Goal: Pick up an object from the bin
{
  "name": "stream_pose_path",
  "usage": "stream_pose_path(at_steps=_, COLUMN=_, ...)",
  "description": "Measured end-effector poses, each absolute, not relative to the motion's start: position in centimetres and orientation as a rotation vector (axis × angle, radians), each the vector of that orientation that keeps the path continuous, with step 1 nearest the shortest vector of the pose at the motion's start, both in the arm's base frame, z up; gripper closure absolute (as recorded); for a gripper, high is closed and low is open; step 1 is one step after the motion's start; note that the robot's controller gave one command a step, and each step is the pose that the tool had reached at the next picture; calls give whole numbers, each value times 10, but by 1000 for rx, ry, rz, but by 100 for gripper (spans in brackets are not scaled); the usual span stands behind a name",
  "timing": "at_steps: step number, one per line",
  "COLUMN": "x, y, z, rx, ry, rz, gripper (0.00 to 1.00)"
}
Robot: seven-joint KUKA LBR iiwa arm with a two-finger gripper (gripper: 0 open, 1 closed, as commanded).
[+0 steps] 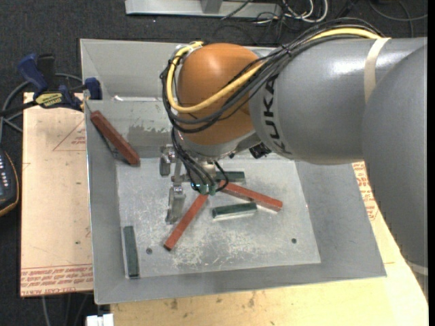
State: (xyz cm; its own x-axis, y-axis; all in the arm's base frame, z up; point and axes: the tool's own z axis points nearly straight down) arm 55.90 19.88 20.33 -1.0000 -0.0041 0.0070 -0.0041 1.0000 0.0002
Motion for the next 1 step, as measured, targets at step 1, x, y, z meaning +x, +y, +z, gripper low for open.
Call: stream_pose_path(at_steps=1, x=537, y=178, z=66, rx=143, ry=-3132, rz=0, gripper=0)
